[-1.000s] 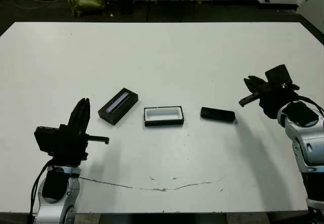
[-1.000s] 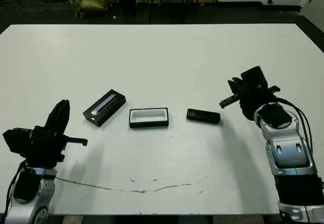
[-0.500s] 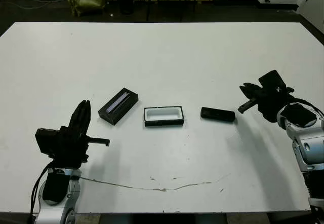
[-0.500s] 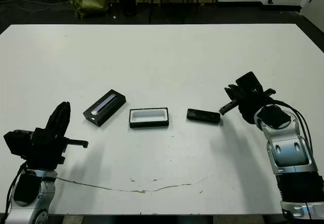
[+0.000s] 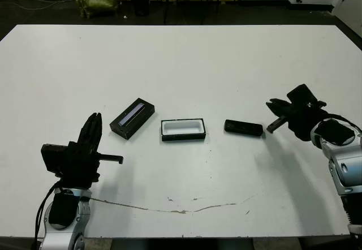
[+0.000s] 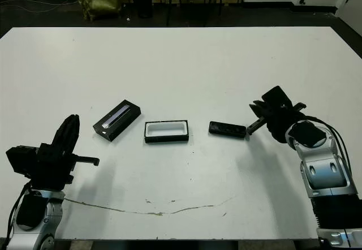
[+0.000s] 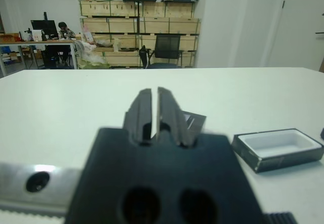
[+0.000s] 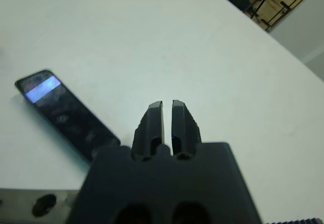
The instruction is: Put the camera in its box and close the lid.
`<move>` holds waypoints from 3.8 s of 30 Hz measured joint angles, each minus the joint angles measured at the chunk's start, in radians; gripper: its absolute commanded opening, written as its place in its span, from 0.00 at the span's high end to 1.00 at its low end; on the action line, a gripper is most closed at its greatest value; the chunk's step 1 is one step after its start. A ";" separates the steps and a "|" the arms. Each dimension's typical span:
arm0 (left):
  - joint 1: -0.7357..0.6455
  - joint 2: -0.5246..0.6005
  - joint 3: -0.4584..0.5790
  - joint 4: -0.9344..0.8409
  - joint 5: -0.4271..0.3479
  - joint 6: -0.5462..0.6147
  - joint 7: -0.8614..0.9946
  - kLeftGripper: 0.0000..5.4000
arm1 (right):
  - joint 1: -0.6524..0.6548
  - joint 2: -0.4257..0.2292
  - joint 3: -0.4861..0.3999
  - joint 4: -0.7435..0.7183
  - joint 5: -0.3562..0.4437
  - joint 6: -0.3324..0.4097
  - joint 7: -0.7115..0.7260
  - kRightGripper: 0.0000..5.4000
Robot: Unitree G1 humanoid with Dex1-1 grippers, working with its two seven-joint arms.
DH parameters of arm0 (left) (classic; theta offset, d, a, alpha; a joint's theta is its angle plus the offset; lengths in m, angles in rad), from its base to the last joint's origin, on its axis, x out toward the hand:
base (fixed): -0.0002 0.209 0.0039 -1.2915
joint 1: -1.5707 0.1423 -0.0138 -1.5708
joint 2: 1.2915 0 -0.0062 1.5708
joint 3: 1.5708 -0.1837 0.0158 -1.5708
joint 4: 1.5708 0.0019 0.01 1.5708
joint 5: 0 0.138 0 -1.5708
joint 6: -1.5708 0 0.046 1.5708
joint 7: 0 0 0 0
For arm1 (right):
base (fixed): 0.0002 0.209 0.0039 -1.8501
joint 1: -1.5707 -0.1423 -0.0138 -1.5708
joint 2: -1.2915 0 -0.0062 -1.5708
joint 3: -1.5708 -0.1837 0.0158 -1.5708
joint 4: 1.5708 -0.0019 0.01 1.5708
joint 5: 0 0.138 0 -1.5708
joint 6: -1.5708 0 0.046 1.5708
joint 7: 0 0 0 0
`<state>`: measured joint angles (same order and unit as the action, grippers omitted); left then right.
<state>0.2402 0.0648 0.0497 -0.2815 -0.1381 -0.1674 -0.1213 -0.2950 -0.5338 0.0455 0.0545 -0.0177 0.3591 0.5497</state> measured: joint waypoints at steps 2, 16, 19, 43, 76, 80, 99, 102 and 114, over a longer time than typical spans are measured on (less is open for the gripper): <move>0.000 0.000 0.000 -0.001 -0.002 0.001 0.000 1.00 | 0.007 0.000 0.006 0.000 -0.003 -0.005 0.000 1.00; 0.001 0.000 -0.003 -0.002 -0.001 0.000 0.000 1.00 | 0.065 0.002 0.041 0.003 0.000 -0.005 0.008 1.00; 0.001 0.000 -0.004 -0.002 -0.001 0.000 0.000 1.00 | 0.074 0.001 0.052 0.003 -0.007 -0.008 0.009 1.00; 0.002 -0.002 -0.005 -0.007 0.013 0.001 0.002 1.00 | 0.188 -0.016 0.029 -0.181 0.044 0.044 0.072 1.00; 0.005 -0.013 -0.006 -0.008 0.014 0.000 -0.002 1.00 | 0.260 -0.030 0.011 -0.295 0.193 0.134 0.110 1.00; 0.005 -0.014 -0.006 -0.007 0.013 -0.001 -0.002 1.00 | 0.266 -0.030 0.012 -0.302 0.193 0.132 0.107 1.00; 0.006 -0.018 -0.005 -0.004 0.017 -0.002 -0.004 1.00 | 0.380 0.224 -0.127 -0.400 0.070 -0.049 -0.344 1.00; 0.006 -0.018 -0.006 -0.004 0.015 -0.002 -0.007 1.00 | 0.407 0.246 -0.129 -0.488 0.109 -0.055 -0.340 1.00; 0.013 -0.019 -0.007 -0.002 0.015 -0.007 -0.012 1.00 | 0.509 0.246 -0.083 -0.687 0.302 0.003 -0.206 1.00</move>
<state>0.2530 0.0461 0.0431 -0.2837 -0.1227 -0.1746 -0.1333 0.2137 -0.2879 -0.0377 -0.6329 0.2840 0.3621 0.3440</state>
